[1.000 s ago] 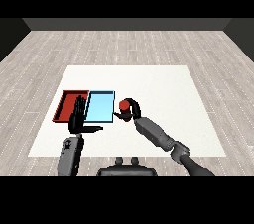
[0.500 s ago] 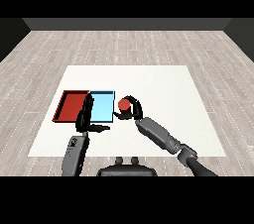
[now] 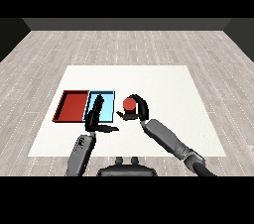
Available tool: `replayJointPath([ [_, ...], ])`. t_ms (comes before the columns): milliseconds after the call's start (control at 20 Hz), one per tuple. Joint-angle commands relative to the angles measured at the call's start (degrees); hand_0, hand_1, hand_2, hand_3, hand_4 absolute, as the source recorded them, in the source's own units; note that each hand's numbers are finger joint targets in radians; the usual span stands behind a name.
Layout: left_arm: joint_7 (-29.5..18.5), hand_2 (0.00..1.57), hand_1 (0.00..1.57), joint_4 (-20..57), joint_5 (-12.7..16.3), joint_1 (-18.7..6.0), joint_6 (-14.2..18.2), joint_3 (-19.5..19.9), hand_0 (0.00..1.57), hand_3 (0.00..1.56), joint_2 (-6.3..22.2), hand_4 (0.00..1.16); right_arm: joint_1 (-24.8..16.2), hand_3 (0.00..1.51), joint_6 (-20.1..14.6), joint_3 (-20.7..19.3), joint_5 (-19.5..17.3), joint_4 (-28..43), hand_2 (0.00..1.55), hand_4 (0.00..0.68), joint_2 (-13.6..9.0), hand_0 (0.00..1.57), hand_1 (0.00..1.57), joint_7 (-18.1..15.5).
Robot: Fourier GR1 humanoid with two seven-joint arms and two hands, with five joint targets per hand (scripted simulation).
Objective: Pick the red can and put it in the red box
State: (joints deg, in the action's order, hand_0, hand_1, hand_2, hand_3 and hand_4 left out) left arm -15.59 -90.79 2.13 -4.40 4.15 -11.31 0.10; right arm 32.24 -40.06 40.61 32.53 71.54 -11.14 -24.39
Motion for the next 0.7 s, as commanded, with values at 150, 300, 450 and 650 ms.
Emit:
replayJointPath([
  [150,0.61,0.0,0.0,6.81,3.37,-5.62,5.75,-6.84,0.0,0.0,-0.1,0.0,-4.46,1.38,4.9,-5.84,-2.63,4.26,1.43,0.65,-0.6,1.45,1.45,1.64],
  [300,2.04,0.0,0.0,4.33,3.82,-3.28,5.31,-8.1,0.0,0.0,-0.1,0.0,-5.97,1.39,5.79,-7.16,-5.68,6.15,1.44,0.651,0.69,1.46,1.46,3.55],
  [450,2.26,0.0,0.0,11.71,6.21,-11.15,8.64,-9.15,0.0,0.0,-0.1,0.0,-1.72,1.4,4.86,-7.41,-9.17,2.71,1.44,0.659,4.7,1.46,1.46,5.54],
  [650,-0.66,0.0,0.0,15.26,6.87,-10.34,7.76,-9.22,0.0,0.0,-0.1,0.0,-3.98,1.39,8.36,-11.31,-12.8,2.49,1.45,0.63,5.95,1.45,1.45,6.56],
])
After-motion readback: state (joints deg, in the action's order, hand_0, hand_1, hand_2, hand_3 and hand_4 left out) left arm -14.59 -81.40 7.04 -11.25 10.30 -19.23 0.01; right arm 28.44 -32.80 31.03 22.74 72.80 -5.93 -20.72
